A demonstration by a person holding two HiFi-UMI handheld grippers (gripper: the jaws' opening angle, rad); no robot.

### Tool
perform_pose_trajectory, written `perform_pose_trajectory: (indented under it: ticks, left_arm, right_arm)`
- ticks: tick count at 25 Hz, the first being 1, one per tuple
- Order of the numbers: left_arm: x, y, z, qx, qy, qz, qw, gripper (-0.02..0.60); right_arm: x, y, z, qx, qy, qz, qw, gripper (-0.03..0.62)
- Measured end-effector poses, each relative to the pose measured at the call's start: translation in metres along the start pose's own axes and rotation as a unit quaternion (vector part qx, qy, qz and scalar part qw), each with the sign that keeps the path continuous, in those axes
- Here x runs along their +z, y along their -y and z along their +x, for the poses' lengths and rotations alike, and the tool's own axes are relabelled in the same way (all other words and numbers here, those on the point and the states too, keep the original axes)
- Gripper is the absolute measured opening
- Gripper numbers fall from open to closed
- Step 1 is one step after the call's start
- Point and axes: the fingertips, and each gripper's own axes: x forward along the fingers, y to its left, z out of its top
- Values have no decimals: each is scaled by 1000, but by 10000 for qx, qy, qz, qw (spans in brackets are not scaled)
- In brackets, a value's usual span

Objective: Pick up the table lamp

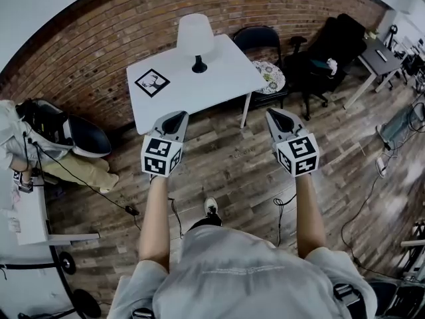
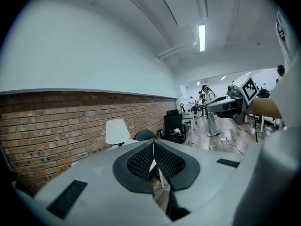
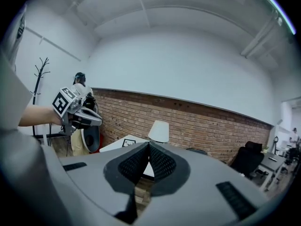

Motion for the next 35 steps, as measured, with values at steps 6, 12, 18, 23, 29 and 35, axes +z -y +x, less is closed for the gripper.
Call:
perform_pose_trajectory:
  ticks: [6,12,18,23,29,35]
  left_arm:
    - [-7,-57,44,-116,-39,-38,9999,14]
    - [-17,-101,87,-319,-130,-78,9994,14]
    - [-30,-129,123,-405,-225,-188,9987,15]
    - [-44,-144,160,-402,-276,-469,9977,50]
    - [-64,-161,214,-544,-408,-723,9951,172]
    - [-89,-189,287,-373,-472,-1001,9932,222]
  right_arm:
    - [14,6,71,31,-50,-94,9999,1]
    - [17,13,132,38,-101,-47,9999,1]
    - [12,19,170,92,-67,102,9999,2]
    - [4,38,203,191,-68,172,9996,28]
    - [-17,73,263,304,-197,367,9987,121]
    - [-49,103,331,747,-461,296,9957,189]
